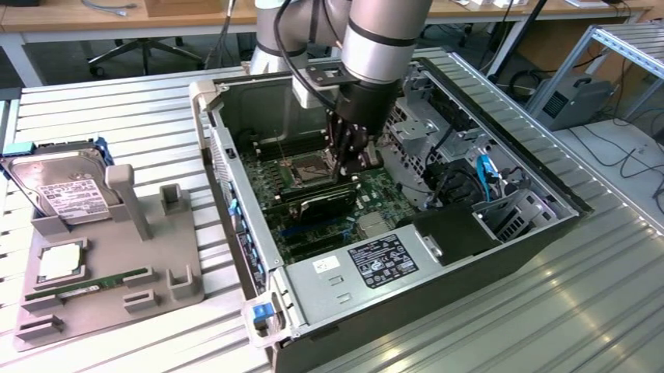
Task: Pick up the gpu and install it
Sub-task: 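Insert the gpu into the slot, then press down on the gpu until it lock into place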
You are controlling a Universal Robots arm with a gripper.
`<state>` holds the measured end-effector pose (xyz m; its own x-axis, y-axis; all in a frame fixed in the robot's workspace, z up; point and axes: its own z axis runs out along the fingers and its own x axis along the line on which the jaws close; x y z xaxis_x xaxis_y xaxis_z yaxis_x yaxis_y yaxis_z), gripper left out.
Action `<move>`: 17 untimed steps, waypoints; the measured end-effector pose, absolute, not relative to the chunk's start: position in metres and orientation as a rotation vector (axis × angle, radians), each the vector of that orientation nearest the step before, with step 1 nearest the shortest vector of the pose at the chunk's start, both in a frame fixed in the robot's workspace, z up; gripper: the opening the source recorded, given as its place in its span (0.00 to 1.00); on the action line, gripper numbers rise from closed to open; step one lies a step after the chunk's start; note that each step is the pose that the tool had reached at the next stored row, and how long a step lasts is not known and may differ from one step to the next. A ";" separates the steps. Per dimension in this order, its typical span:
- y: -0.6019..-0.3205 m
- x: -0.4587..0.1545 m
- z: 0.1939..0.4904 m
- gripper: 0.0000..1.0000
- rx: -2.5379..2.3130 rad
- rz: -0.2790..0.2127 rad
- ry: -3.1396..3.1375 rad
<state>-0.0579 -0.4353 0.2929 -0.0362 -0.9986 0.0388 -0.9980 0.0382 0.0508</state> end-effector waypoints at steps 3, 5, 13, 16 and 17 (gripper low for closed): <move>-0.435 -0.058 0.293 0.11 2.135 -0.015 -2.217; -0.435 -0.058 0.293 0.11 2.135 -0.015 -2.217; -0.437 -0.084 0.292 0.11 2.136 -0.014 -2.217; -0.438 -0.095 0.291 0.11 2.136 -0.014 -2.217; -0.438 -0.099 0.290 0.11 2.136 -0.014 -2.218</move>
